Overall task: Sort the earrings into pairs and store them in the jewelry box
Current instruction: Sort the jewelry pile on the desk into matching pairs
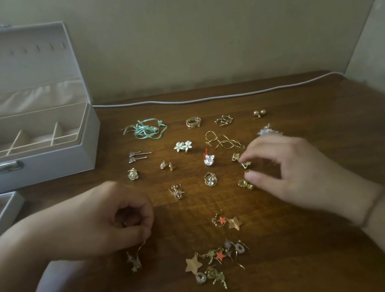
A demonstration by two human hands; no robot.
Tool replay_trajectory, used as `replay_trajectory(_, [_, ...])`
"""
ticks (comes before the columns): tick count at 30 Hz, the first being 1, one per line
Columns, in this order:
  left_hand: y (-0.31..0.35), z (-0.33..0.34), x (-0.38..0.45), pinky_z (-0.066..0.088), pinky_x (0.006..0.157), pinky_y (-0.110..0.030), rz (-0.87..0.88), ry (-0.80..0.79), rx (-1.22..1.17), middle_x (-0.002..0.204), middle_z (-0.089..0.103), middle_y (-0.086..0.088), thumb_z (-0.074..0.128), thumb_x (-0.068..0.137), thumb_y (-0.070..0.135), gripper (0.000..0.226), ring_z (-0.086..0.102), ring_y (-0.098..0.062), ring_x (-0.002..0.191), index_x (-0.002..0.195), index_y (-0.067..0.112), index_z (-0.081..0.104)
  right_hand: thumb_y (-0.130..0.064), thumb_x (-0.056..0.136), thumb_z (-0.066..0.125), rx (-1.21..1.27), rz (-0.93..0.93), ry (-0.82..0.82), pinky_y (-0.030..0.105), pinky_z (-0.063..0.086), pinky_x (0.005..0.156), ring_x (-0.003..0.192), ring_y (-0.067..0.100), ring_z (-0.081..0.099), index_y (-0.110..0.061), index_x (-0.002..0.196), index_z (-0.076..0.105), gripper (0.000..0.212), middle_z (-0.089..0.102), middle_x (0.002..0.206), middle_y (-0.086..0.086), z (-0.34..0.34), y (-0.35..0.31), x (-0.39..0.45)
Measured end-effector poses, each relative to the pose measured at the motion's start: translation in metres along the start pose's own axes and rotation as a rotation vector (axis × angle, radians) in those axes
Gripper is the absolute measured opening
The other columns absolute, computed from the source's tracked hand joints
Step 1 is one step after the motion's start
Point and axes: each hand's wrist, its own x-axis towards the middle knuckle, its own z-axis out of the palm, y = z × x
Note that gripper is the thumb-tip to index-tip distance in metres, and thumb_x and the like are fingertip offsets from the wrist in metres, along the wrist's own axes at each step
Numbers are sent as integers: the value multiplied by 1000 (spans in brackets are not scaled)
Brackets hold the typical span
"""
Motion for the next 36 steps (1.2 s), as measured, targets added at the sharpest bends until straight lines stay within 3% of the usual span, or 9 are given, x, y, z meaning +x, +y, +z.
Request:
replay_trajectory(2, [2, -1, 0, 51, 66, -37, -18, -11, 11, 80, 62, 11, 64, 77, 46, 3, 59, -17, 75, 79, 43, 65, -44, 89, 56, -67, -1, -75, 19, 44, 90, 106, -1, 50, -31, 114, 65, 30, 55, 114, -18, 11, -6, 2])
replay_trajectory(4, [3, -1, -1, 51, 66, -35, -33, -16, 10, 81, 63, 11, 67, 81, 39, 3, 59, -16, 77, 81, 42, 66, -38, 91, 56, -106, -8, -87, 24, 47, 90, 106, 0, 47, -29, 113, 65, 26, 55, 114, -15, 17, -8, 3])
replay_trajectory(7, [6, -2, -2, 50, 63, -30, -47, -17, 3, 80, 64, 9, 71, 83, 32, 10, 60, -16, 75, 81, 40, 66, -25, 91, 60, -106, -42, -68, 25, 48, 86, 97, -2, 46, -27, 104, 69, 16, 57, 103, -15, 18, -7, 2])
replay_trajectory(12, [12, -3, -2, 49, 61, -27, -115, -71, 3, 75, 67, 10, 72, 84, 24, 12, 62, -14, 71, 79, 35, 68, -34, 87, 58, -58, -124, -192, 25, 52, 78, 93, -3, 55, -34, 98, 69, 15, 57, 98, -22, 9, -8, -5])
replay_trajectory(18, [16, -5, -4, 42, 56, -12, -173, -119, -8, 71, 66, 11, 73, 84, 24, 12, 59, -7, 65, 77, 33, 69, -43, 89, 55, 47, -245, -43, 28, 51, 76, 94, 2, 57, -28, 99, 71, 23, 61, 95, -19, 10, -39, -7])
replay_trajectory(22, [18, -7, -10, 44, 59, -15, -231, -223, -33, 75, 67, 10, 72, 86, 28, 10, 60, -6, 67, 80, 35, 68, -47, 87, 57, 89, -314, -218, 26, 51, 72, 95, 1, 55, -37, 101, 69, 21, 57, 97, -24, 19, -64, -13])
replay_trajectory(27, [13, -12, -14, 46, 60, -17, -253, -231, -5, 75, 66, 14, 73, 84, 25, 15, 60, -4, 67, 79, 38, 66, -52, 85, 55, 47, -334, -275, 28, 51, 65, 89, 2, 54, -38, 100, 70, 25, 56, 93, -25, 24, -71, -17])
replay_trajectory(31, [12, -12, -16, 45, 57, -19, -188, -193, -3, 73, 64, 11, 76, 82, 26, 18, 58, -6, 64, 81, 38, 62, -49, 86, 51, 50, -305, -265, 27, 51, 67, 90, 1, 55, -38, 97, 72, 26, 58, 90, -26, 23, -71, -16])
replay_trajectory(36, [29, 3, -2, 44, 66, -17, 110, 53, 98, 82, 58, 11, 79, 81, 34, 24, 58, -11, 78, 102, 37, 66, -46, 88, 49, 117, -169, -193, 20, 46, 74, 96, -3, 58, -42, 100, 69, 23, 62, 96, -28, -3, -48, -8])
